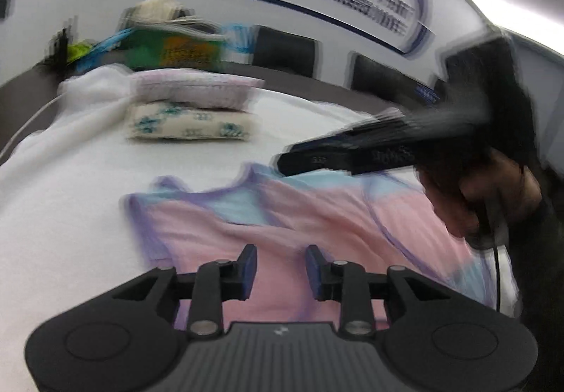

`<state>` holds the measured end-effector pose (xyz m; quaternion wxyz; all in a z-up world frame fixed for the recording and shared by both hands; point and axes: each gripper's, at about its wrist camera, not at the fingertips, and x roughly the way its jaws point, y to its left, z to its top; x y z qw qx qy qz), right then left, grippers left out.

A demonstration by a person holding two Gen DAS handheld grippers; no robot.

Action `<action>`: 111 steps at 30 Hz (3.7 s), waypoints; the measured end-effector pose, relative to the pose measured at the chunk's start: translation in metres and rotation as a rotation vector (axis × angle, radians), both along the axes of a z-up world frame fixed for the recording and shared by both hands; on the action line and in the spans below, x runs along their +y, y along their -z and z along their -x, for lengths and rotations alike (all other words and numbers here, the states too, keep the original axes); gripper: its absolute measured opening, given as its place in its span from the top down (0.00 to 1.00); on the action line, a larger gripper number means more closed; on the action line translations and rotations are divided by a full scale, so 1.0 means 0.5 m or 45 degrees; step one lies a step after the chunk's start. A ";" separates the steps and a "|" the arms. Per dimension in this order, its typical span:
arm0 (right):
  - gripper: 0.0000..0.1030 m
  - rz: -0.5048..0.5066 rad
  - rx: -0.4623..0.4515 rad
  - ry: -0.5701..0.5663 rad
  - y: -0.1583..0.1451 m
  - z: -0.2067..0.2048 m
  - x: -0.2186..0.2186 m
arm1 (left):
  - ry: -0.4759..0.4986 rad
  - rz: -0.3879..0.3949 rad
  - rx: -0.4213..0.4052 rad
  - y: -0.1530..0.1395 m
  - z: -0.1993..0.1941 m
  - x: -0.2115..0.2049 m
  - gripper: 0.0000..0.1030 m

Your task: Fold clothes

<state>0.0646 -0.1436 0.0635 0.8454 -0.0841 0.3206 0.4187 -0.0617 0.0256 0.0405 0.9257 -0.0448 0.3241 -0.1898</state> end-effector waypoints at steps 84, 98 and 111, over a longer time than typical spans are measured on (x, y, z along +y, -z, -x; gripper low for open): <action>0.81 0.012 -0.045 0.009 0.054 0.019 -0.057 | -0.392 -0.127 -0.178 0.072 0.088 -0.064 1.00; 0.80 0.029 0.102 -0.252 0.086 0.019 0.039 | -0.527 -0.064 -0.204 0.104 0.129 -0.042 1.00; 0.84 -0.331 0.718 -0.207 0.151 -0.065 0.052 | -0.530 -0.056 -0.205 0.113 0.135 -0.045 0.99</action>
